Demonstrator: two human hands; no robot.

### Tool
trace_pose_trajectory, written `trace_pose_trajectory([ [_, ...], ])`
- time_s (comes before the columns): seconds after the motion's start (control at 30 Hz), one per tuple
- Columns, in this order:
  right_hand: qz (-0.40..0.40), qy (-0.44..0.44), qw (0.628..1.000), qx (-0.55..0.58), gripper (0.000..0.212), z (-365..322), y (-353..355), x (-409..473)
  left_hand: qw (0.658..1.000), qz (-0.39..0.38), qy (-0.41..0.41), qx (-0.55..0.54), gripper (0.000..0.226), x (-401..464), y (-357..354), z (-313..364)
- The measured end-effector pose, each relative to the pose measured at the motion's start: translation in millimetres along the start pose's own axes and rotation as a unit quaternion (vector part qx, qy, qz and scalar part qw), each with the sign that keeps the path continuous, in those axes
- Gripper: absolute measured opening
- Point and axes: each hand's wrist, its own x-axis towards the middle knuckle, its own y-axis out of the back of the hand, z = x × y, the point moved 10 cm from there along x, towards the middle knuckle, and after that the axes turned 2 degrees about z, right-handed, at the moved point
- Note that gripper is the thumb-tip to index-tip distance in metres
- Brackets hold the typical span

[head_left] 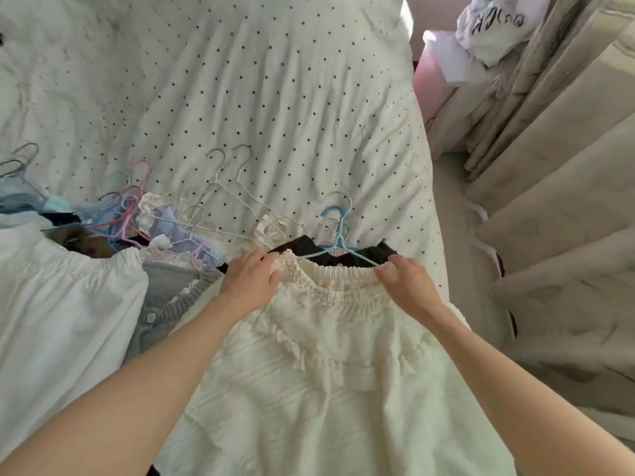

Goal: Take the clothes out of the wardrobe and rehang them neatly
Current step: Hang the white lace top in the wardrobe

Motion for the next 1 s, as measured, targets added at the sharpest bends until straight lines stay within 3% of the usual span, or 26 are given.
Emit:
trace_pose_trajectory([
  [0.3, 0.018, 0.268, 0.957, -0.111, 0.059, -127, -5, -38, 0.988, 0.148, 0.010, -0.036, 0.044, -74, 79, -29],
  [0.53, -0.054, 0.399, 0.911, -0.090, 0.080, -248, -53, -162, 0.959, 0.175, 0.190, -0.118, 0.068, -247, 81, -101],
  [0.73, -0.126, 0.535, 0.830, -0.091, 0.080, -347, -117, -329, 0.880, 0.245, 0.370, -0.171, 0.051, -435, 66, -156],
  [0.9, -0.175, 0.654, 0.727, -0.118, 0.082, -405, -173, -490, 0.826, 0.284, 0.463, -0.151, 0.054, -601, 54, -179],
  [1.0, -0.195, 0.714, 0.661, -0.120, 0.079, -431, -199, -590, 0.771, 0.329, 0.529, -0.134, 0.049, -715, 42, -184],
])
